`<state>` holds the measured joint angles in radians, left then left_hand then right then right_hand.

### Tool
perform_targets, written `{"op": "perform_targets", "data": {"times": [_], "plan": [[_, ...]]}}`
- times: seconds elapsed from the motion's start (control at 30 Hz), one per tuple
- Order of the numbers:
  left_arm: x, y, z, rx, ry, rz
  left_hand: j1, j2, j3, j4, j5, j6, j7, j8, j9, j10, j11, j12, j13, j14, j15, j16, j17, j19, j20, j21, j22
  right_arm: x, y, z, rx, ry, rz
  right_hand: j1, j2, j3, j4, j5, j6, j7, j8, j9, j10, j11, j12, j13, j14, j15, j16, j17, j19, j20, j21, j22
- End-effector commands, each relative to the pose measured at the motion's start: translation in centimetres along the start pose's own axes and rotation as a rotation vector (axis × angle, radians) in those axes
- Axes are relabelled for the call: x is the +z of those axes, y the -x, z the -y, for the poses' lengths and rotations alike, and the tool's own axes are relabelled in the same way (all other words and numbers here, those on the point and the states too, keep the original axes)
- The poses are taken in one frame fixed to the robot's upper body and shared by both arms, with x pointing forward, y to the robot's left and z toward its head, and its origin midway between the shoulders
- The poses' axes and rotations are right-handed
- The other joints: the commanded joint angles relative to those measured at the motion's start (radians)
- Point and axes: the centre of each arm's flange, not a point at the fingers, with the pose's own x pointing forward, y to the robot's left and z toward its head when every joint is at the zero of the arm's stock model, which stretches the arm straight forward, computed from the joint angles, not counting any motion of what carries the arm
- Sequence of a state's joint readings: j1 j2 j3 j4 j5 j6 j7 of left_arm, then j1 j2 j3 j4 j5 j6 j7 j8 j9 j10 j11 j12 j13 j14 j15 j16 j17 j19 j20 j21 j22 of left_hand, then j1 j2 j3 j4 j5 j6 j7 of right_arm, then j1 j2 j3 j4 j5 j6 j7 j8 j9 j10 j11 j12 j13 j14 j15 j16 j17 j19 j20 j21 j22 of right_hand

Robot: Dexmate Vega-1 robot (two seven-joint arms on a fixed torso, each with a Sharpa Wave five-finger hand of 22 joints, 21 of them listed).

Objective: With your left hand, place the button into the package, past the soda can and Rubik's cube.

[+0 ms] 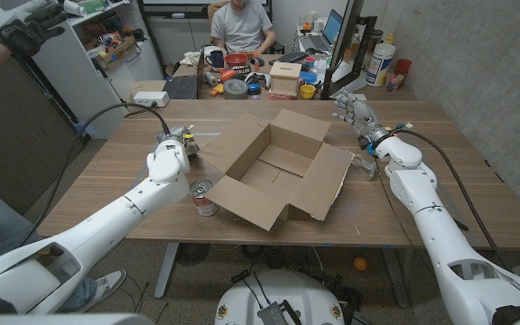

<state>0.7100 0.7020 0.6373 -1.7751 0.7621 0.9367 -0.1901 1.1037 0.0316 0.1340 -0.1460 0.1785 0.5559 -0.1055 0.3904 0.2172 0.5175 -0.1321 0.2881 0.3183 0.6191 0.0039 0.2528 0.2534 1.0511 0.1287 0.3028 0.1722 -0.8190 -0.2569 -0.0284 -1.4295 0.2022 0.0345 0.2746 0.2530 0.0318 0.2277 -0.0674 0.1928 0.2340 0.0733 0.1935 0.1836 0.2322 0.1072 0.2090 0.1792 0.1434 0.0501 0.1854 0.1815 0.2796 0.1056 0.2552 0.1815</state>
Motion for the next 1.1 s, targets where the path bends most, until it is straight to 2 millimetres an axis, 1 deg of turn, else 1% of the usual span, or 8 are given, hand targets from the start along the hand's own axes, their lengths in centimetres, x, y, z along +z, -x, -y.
{"op": "perform_targets", "data": {"times": [0.03, 0.17, 0.37, 0.5, 0.67, 0.8, 0.93, 1.1], "plan": [[0.4, 2.0, -1.8, 0.044, -0.024, 0.047, 0.082, 0.091, 0.003, 0.009, 0.000, -0.002, 0.000, 0.007, 0.001, 0.005, 0.001, -0.002, 0.007, 0.049, -0.038, 0.003, 0.006, -0.004, 0.004, -0.004, 0.003, 0.7, 0.7, -0.3, -0.017, 0.007, -0.004, -0.004, -0.001, -0.003, 0.003, 0.004, 0.008, 0.006, 0.002, 0.004, 0.007, -0.001, 0.001, 0.003, 0.002, 0.004, 0.004, 0.000, 0.003, -0.002, -0.001, 0.000], [0.3, 2.5, -2.9, 0.056, -0.031, 0.047, 0.082, 0.091, 0.004, 0.010, 0.000, -0.002, 0.000, 0.007, 0.001, 0.006, 0.000, -0.003, 0.008, 0.050, -0.037, 0.003, 0.006, -0.003, 0.003, -0.005, 0.003, 0.8, 0.9, -0.4, -0.019, 0.008, -0.007, -0.004, 0.000, -0.004, 0.003, 0.004, 0.008, 0.006, 0.002, 0.004, 0.009, 0.000, 0.001, 0.003, 0.003, 0.001, 0.004, 0.000, 0.007, -0.007, -0.001, 0.000], [-0.1, 3.3, -4.5, 0.077, -0.047, 0.040, 0.083, 0.090, 0.006, 0.011, 0.001, -0.001, 0.004, 0.007, 0.001, 0.006, -0.002, -0.004, 0.011, 0.050, -0.038, 0.001, 0.007, -0.004, 0.003, -0.009, 0.004, 0.9, 1.4, -0.5, -0.028, 0.004, -0.007, -0.004, 0.000, -0.004, 0.002, 0.004, 0.010, 0.007, 0.002, 0.004, 0.009, 0.001, 0.001, 0.003, 0.004, 0.001, 0.004, 0.000, 0.008, -0.008, -0.003, 0.000], [-0.6, 3.7, -5.2, 0.086, -0.046, 0.033, 0.084, 0.090, 0.007, 0.011, 0.001, -0.001, 0.004, 0.007, 0.001, 0.006, -0.004, -0.005, 0.012, 0.048, -0.038, -0.001, 0.008, -0.008, 0.003, -0.013, 0.004, 1.0, 1.7, -0.5, -0.032, 0.007, -0.007, -0.004, 0.001, -0.004, 0.002, 0.004, 0.009, 0.009, 0.002, 0.004, 0.010, 0.001, 0.001, 0.003, 0.005, 0.001, 0.004, 0.000, 0.009, -0.008, -0.004, -0.001], [-1.3, 4.3, -6.0, 0.100, -0.044, 0.028, 0.084, 0.091, 0.008, 0.013, 0.001, -0.001, 0.005, 0.006, 0.001, 0.005, 0.001, -0.007, 0.014, 0.048, -0.039, -0.002, 0.009, -0.011, 0.003, -0.017, 0.004, 1.1, 2.0, -0.5, -0.040, 0.007, -0.004, -0.003, 0.002, -0.004, 0.001, 0.004, 0.010, 0.008, 0.002, 0.004, 0.009, 0.001, 0.001, 0.003, 0.006, 0.000, 0.004, 0.000, 0.012, -0.011, -0.004, -0.001], [-1.6, 4.5, -6.6, 0.107, -0.040, 0.026, 0.084, 0.092, 0.010, 0.014, 0.001, 0.000, 0.004, 0.006, 0.001, 0.007, -0.003, -0.007, 0.016, 0.049, -0.037, -0.003, 0.010, -0.012, 0.003, -0.020, 0.004, 1.2, 2.2, -0.5, -0.042, 0.011, -0.002, -0.003, 0.002, -0.004, 0.001, 0.005, 0.010, 0.008, 0.002, 0.004, 0.009, 0.001, 0.000, 0.003, 0.007, 0.001, 0.004, 0.000, 0.013, -0.011, -0.005, -0.001], [-1.3, 4.8, -7.5, 0.117, -0.061, 0.039, 0.084, 0.093, 0.011, 0.015, 0.001, -0.002, 0.005, 0.006, 0.000, 0.005, 0.000, -0.009, 0.018, 0.049, -0.035, -0.003, 0.011, -0.014, 0.004, -0.023, 0.004, 1.3, 2.5, -0.4, -0.045, 0.013, 0.000, -0.003, 0.003, -0.004, 0.001, 0.005, 0.010, 0.008, 0.002, 0.004, 0.009, 0.001, 0.000, 0.003, 0.008, 0.000, 0.004, 0.000, 0.013, -0.010, -0.006, -0.001], [0.1, 5.4, -9.1, 0.159, -0.092, 0.076, 0.084, 0.092, 0.012, 0.016, 0.002, 0.001, 0.002, 0.006, 0.000, 0.007, -0.001, -0.009, 0.019, 0.048, -0.036, -0.005, 0.011, -0.019, 0.004, -0.028, 0.005, 1.3, 2.9, -0.3, -0.051, 0.010, 0.004, -0.003, 0.004, -0.004, 0.001, 0.005, 0.011, 0.009, 0.002, 0.004, 0.009, 0.001, 0.000, 0.003, 0.008, -0.001, 0.003, 0.000, 0.015, -0.010, -0.007, -0.001]]}}
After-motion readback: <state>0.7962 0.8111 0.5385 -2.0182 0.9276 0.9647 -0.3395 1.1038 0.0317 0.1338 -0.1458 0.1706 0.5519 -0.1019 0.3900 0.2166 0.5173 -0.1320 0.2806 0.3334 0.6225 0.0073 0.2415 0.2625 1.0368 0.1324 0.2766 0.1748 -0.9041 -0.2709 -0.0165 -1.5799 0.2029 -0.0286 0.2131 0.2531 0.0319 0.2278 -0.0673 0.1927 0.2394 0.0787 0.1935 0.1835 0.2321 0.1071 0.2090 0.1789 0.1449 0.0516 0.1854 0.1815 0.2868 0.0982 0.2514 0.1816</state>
